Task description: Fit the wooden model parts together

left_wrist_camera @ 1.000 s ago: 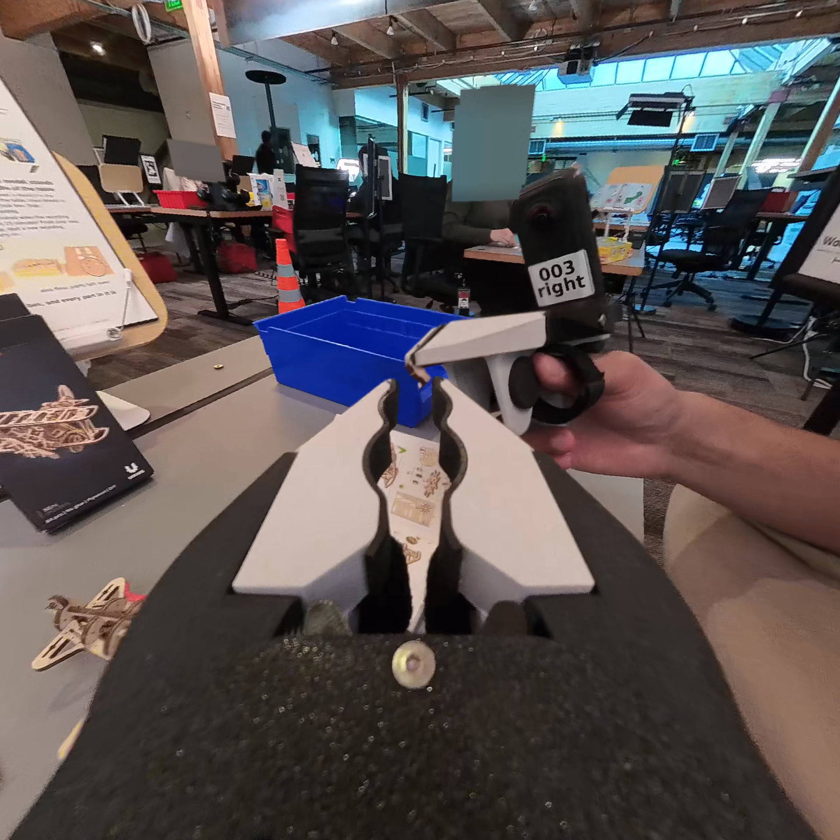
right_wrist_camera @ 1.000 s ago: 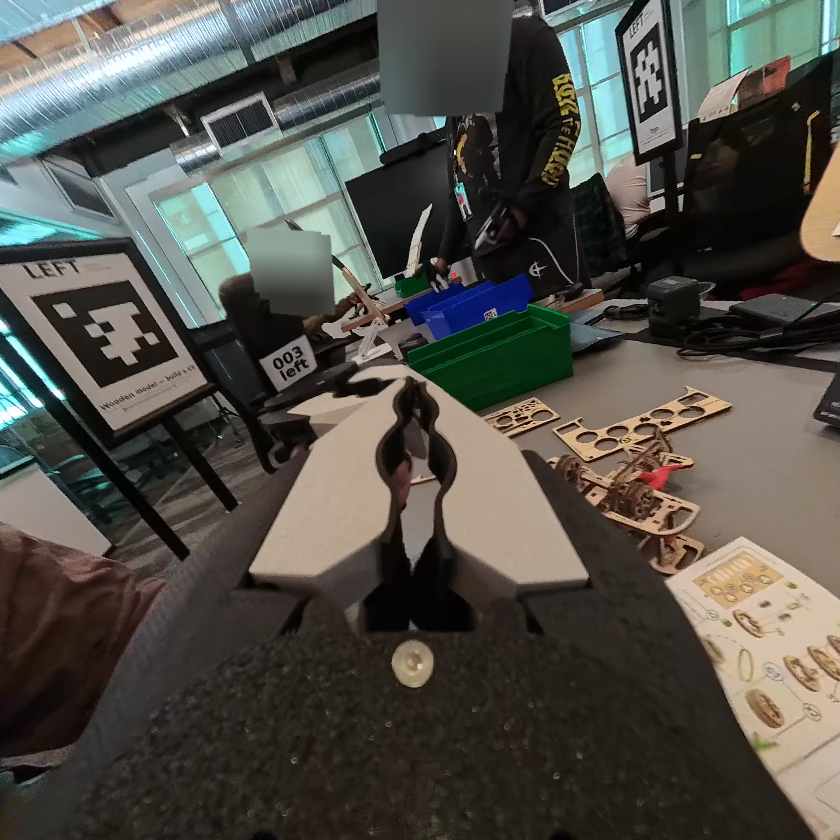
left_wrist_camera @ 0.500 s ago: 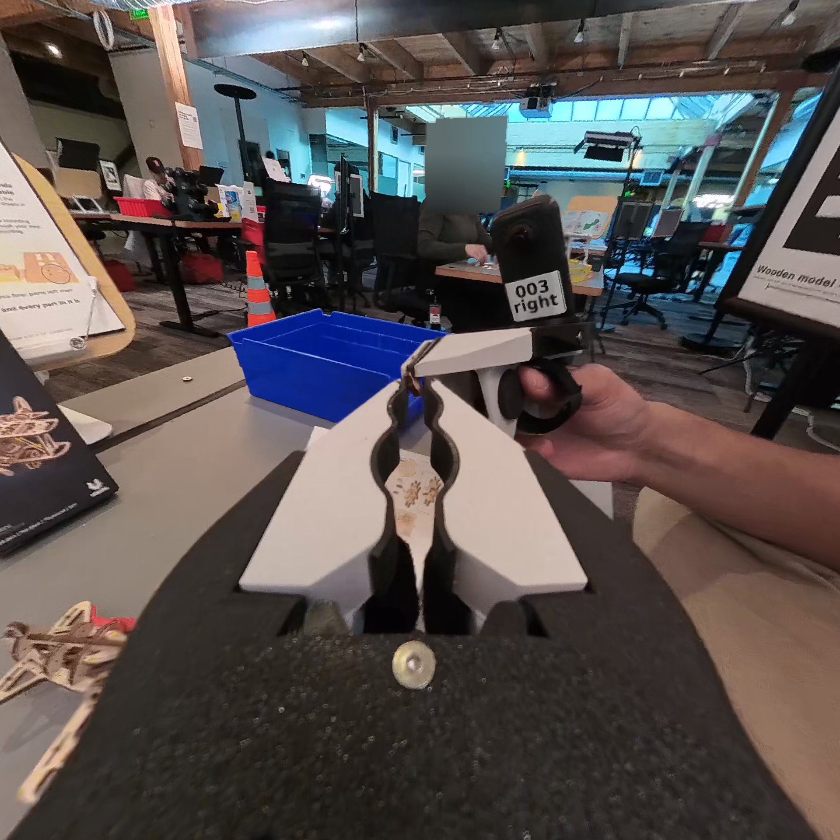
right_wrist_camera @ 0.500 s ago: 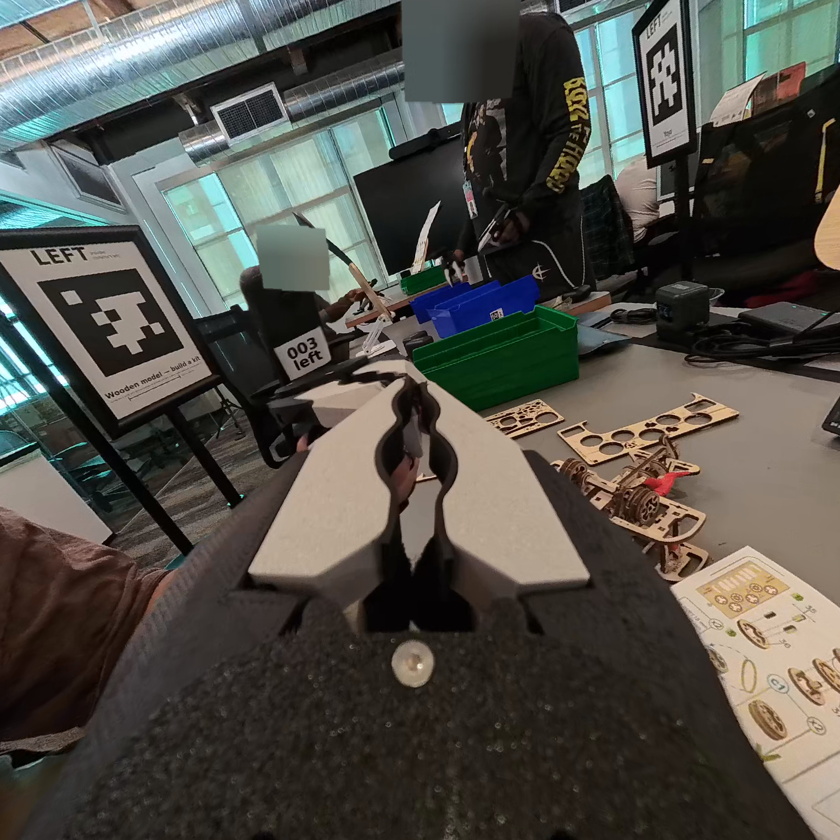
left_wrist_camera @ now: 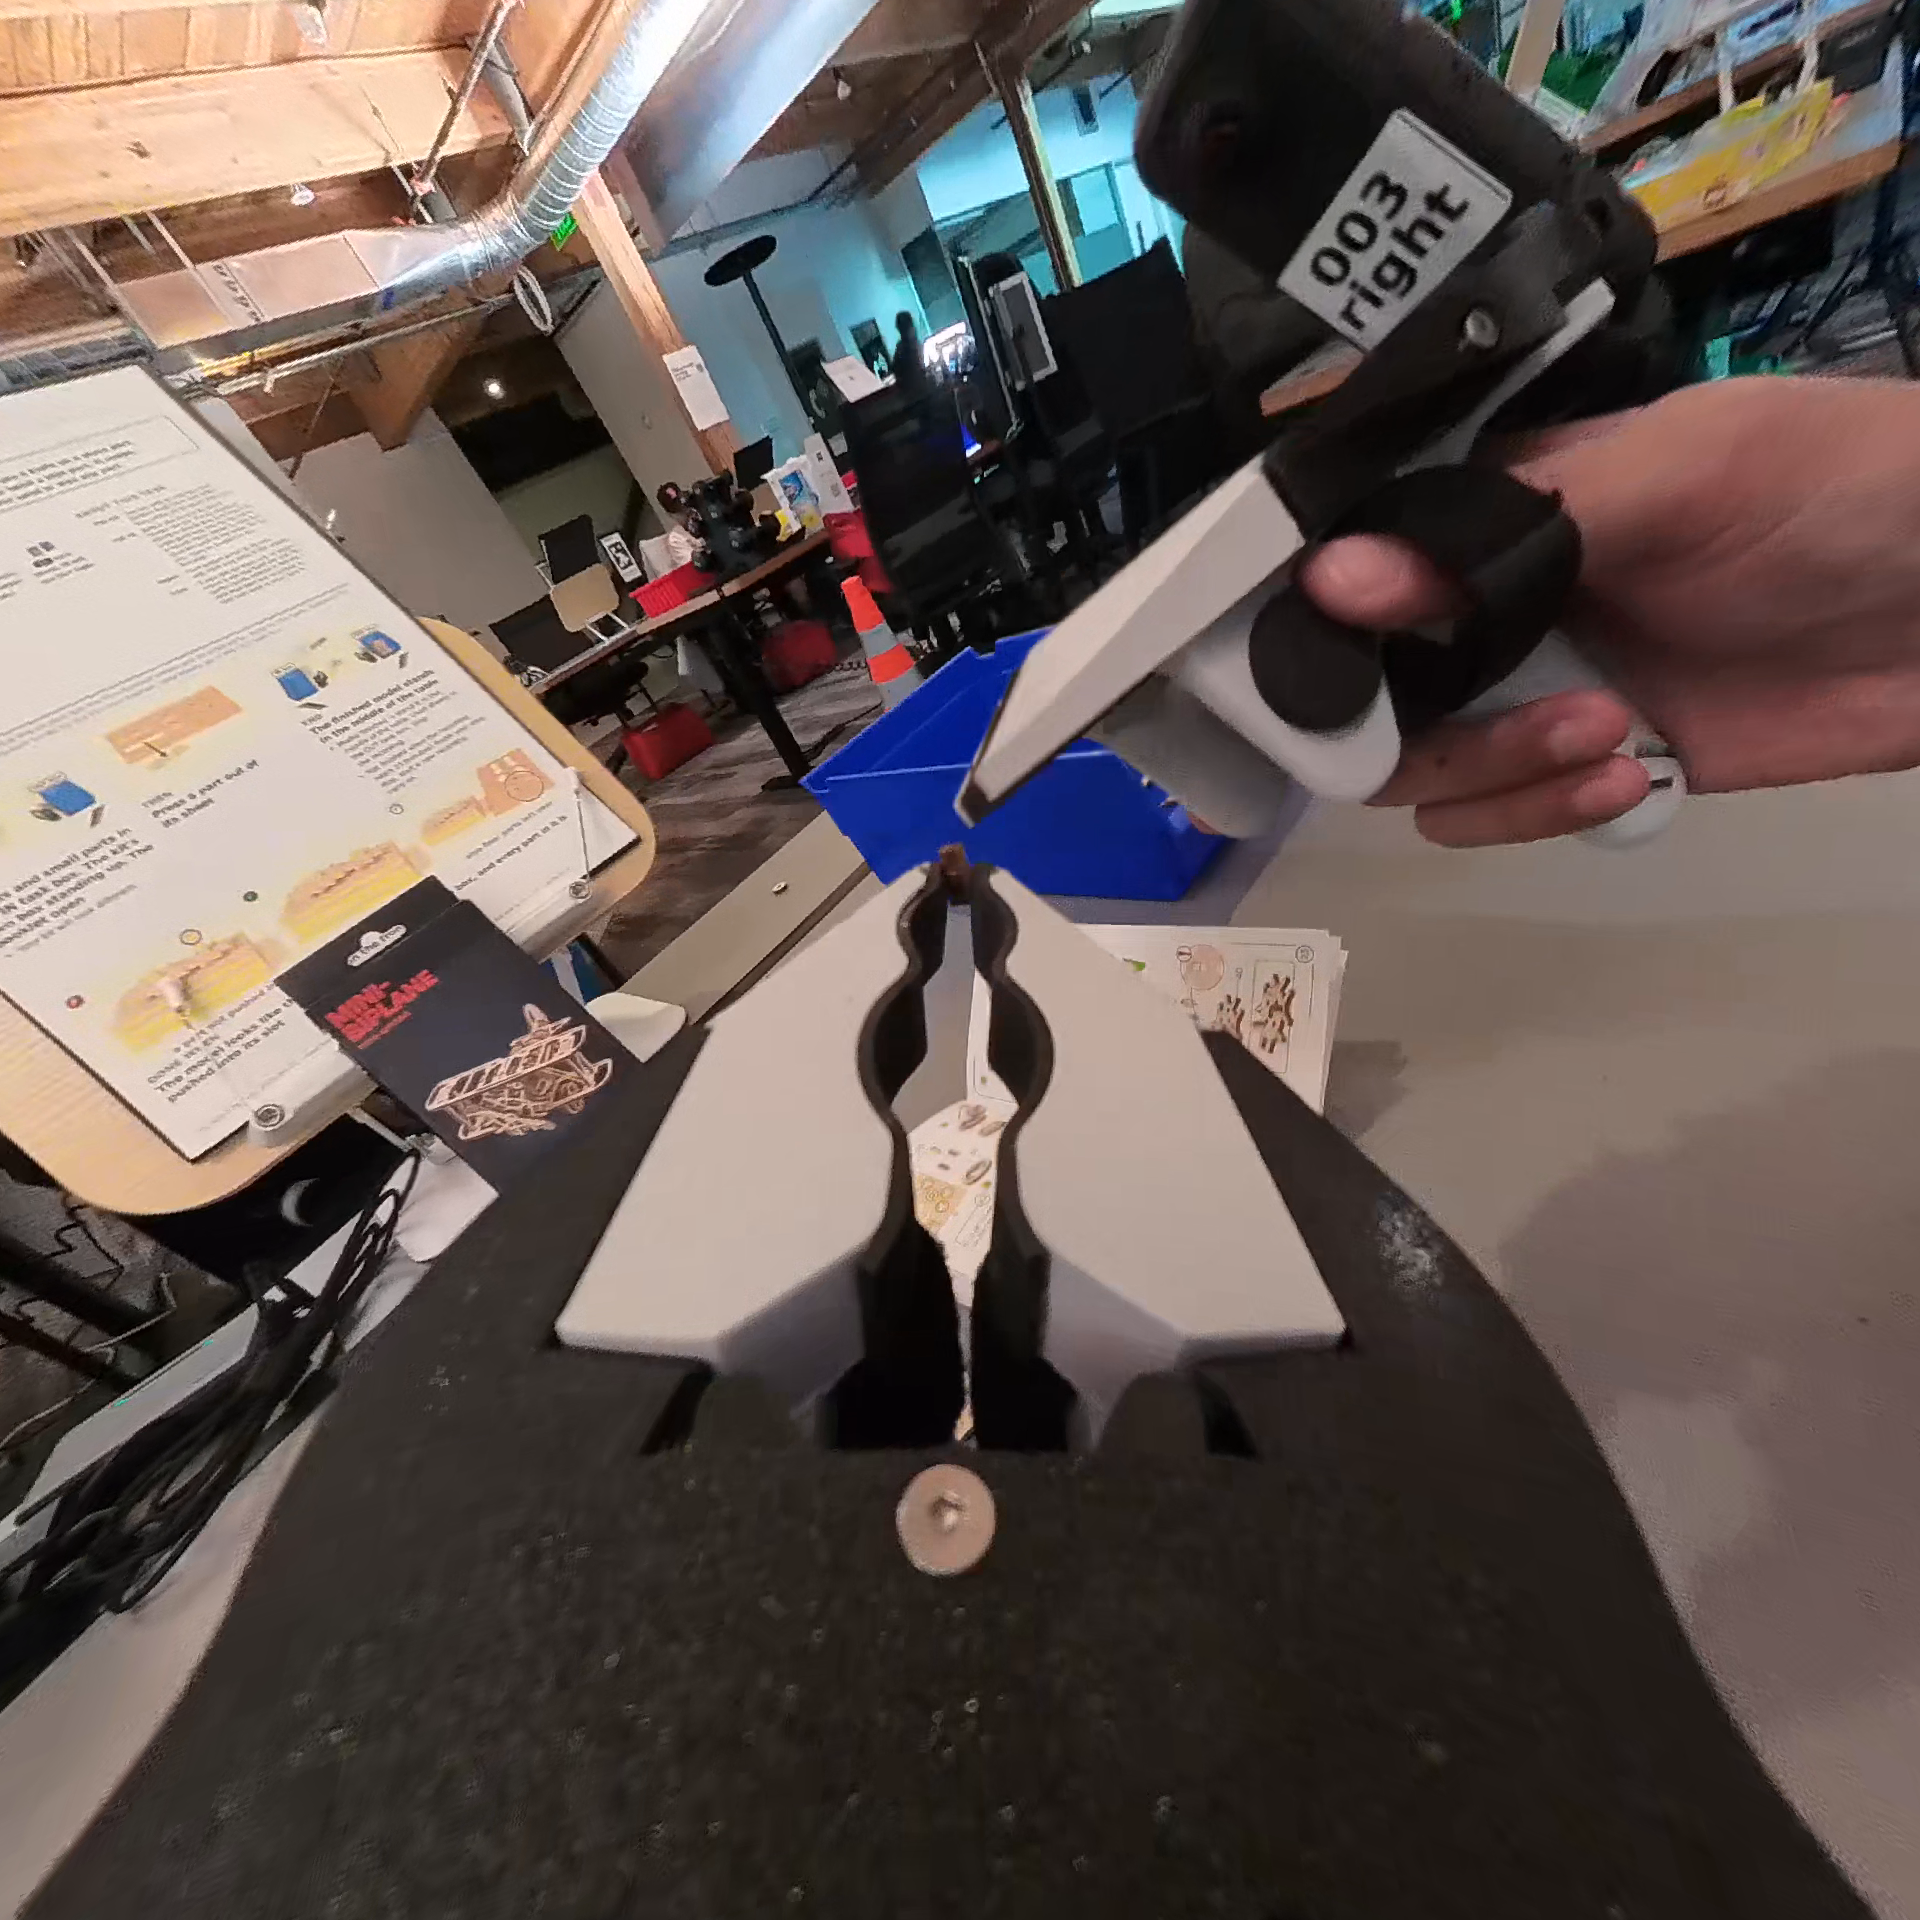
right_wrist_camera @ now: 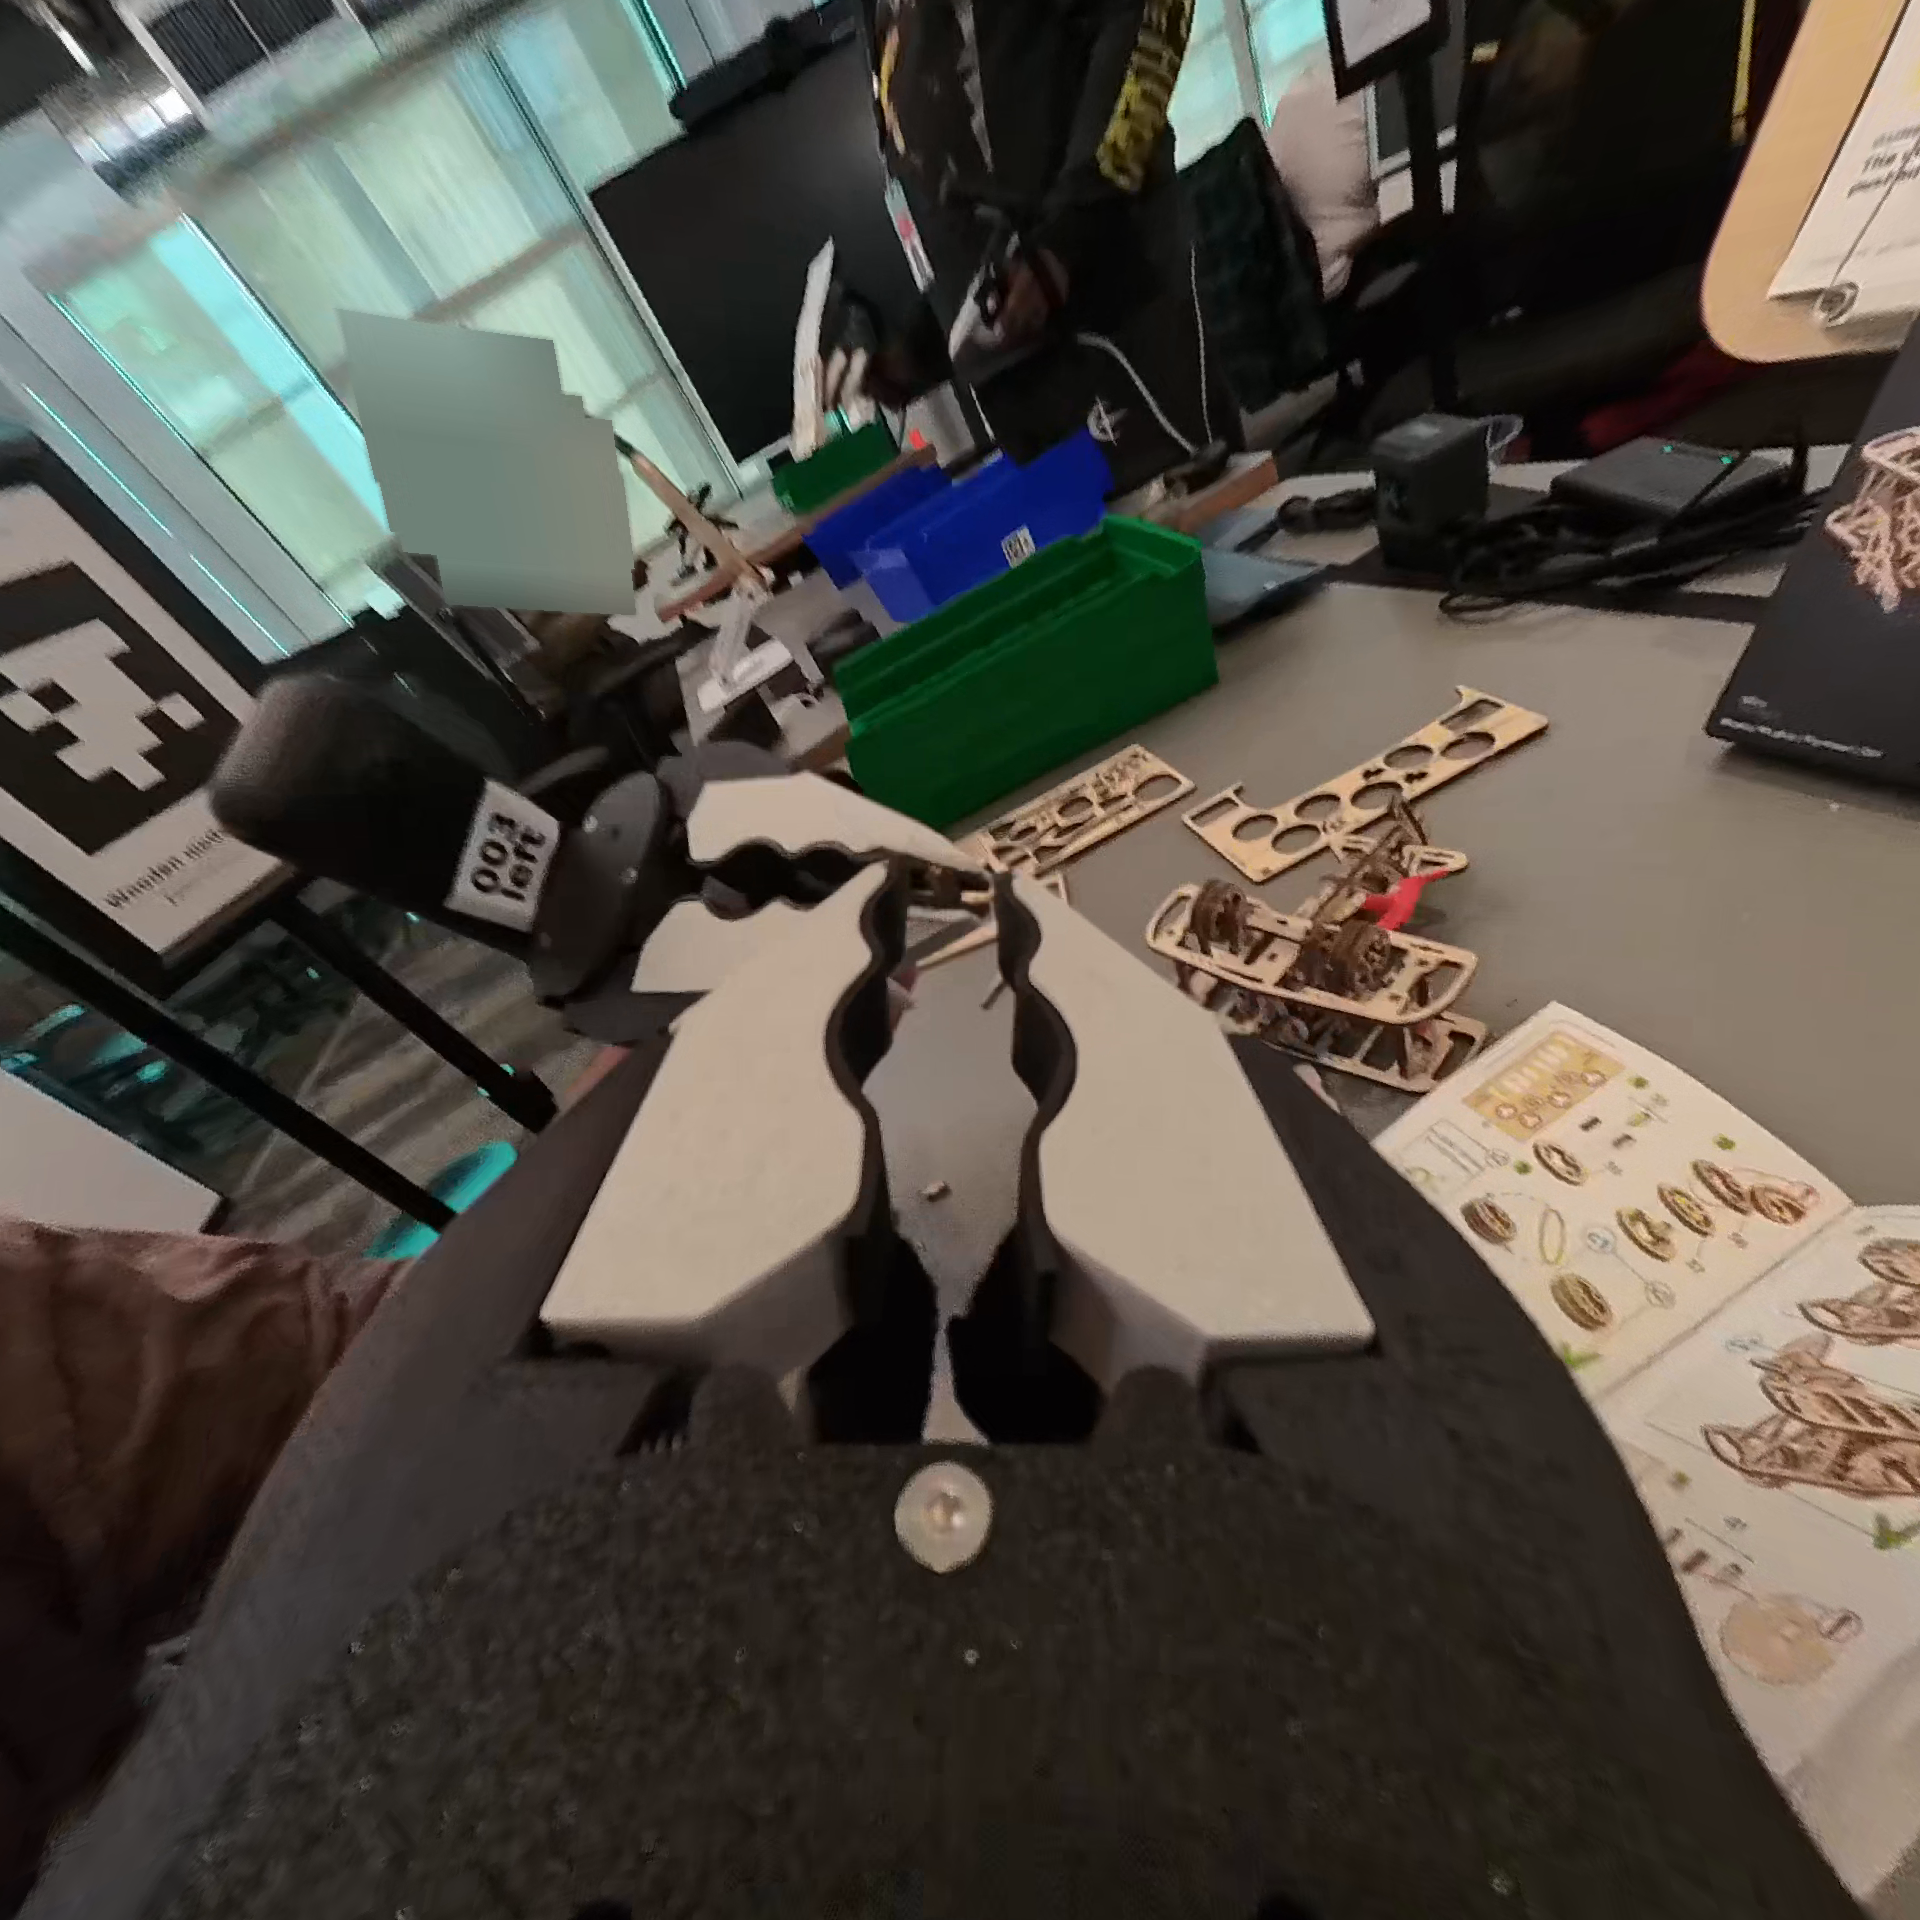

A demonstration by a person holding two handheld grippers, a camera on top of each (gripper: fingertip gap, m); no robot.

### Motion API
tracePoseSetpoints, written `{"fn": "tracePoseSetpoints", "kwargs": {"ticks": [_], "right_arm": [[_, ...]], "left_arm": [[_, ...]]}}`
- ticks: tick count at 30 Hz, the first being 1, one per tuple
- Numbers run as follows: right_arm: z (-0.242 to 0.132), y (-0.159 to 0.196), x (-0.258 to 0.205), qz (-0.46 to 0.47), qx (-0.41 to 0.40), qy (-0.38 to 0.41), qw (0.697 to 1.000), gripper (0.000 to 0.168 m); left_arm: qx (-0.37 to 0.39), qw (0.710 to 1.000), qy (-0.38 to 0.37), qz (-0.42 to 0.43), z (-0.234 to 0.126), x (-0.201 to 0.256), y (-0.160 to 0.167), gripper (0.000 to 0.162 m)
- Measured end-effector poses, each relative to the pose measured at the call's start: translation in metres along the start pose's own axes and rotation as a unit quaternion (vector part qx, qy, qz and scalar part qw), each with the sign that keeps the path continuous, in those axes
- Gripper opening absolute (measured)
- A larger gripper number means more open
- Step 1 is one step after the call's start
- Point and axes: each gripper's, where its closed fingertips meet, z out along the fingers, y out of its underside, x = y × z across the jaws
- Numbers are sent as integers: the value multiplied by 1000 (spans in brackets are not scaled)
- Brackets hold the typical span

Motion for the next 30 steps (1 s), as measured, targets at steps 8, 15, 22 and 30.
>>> {"fn": "tracePoseSetpoints", "kwargs": {"ticks": [8, 15, 22, 30], "right_arm": [[9, 12, 6, -40, -26, 33, 998, 8], [11, 17, 13, -21, -29, 42, 998, 3], [8, 23, 22, -11, -44, 69, 997, 2], [3, 124, 21, 32, -135, 125, 982, 2]], "left_arm": [[-29, 999, -6, 32, 7, 5, 10, 2], [-48, 997, -15, 61, 8, 4, 18, 2], [-99, 995, 27, 1, 5, 10, 37, 6], [-307, 910, 210, -184, -53, 50, 135, 29]]}}
